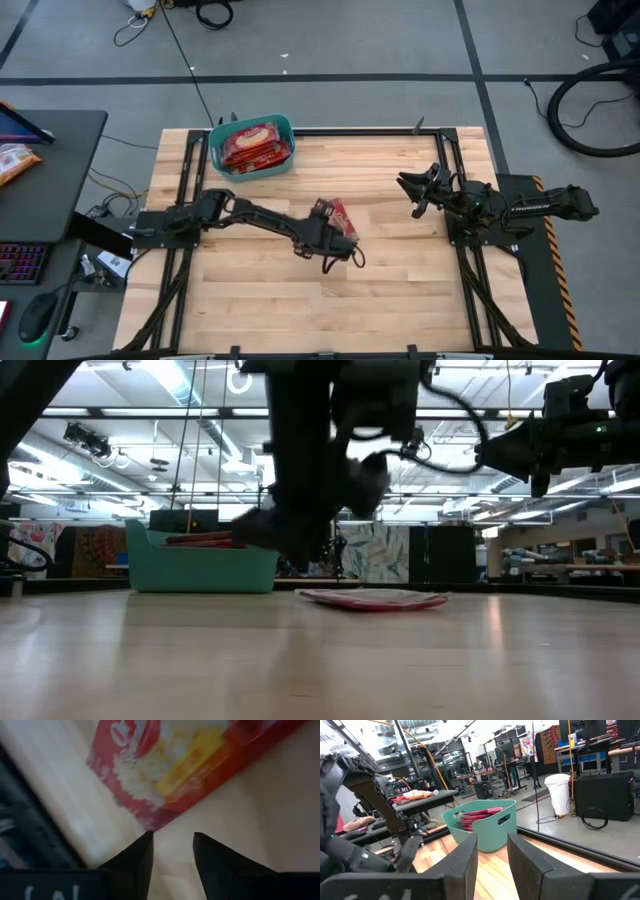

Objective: Sort popcorn bags into baskets
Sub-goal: Put the red popcorn bag into the blue bin

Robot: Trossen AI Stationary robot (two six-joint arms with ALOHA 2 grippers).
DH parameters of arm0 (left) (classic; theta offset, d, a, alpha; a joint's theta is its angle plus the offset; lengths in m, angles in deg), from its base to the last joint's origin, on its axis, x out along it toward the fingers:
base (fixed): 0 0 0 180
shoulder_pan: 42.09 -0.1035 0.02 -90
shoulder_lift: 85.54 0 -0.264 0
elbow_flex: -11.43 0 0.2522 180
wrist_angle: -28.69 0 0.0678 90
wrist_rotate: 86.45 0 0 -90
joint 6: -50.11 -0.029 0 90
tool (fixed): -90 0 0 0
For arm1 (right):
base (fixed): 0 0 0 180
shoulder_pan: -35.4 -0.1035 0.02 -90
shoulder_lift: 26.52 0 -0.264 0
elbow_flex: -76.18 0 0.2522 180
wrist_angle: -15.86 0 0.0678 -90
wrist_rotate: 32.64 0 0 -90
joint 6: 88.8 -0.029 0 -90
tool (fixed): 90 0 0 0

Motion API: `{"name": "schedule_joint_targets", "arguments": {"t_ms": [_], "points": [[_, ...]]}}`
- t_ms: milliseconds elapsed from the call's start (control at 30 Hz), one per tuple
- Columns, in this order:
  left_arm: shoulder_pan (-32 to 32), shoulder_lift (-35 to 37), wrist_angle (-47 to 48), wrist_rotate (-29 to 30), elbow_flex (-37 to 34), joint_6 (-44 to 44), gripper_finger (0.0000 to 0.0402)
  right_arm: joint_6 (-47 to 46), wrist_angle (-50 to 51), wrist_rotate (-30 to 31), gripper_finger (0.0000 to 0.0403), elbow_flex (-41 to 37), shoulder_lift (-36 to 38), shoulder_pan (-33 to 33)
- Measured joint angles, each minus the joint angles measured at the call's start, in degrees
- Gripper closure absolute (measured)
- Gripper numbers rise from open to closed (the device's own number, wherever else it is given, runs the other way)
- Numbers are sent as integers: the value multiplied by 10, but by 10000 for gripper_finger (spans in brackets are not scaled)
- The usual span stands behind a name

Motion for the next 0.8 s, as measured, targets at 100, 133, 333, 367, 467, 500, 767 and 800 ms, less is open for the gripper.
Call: {"name": "schedule_joint_targets", "arguments": {"t_ms": [100, 133, 333, 367, 467, 500, 767, 800], "points": [[1, 0, -35, 55, -37, -23, 258, 0, 0, 0, 292, 0, 0, 0], [0, 0, -43, 59, -46, -31, 258, 0, 0, 0, 292, 0, 0, 0], [-10, 0, -85, 61, -86, -59, 258, 0, 0, 0, 292, 0, 0, 0], [-12, 0, -88, 65, -90, -62, 258, 0, 0, 0, 292, 0, 0, 0], [-20, 0, -101, 69, -90, -65, 258, 0, 0, 0, 292, 0, 0, 0], [-22, 0, -107, 69, -90, -65, 258, 0, 0, 0, 292, 0, 0, 0], [-51, -3, -139, 4, -89, -99, 258, 0, 0, 0, 292, 0, 0, 0], [-54, -3, -140, 1, -88, -101, 258, 0, 0, 0, 292, 0, 0, 0]]}}
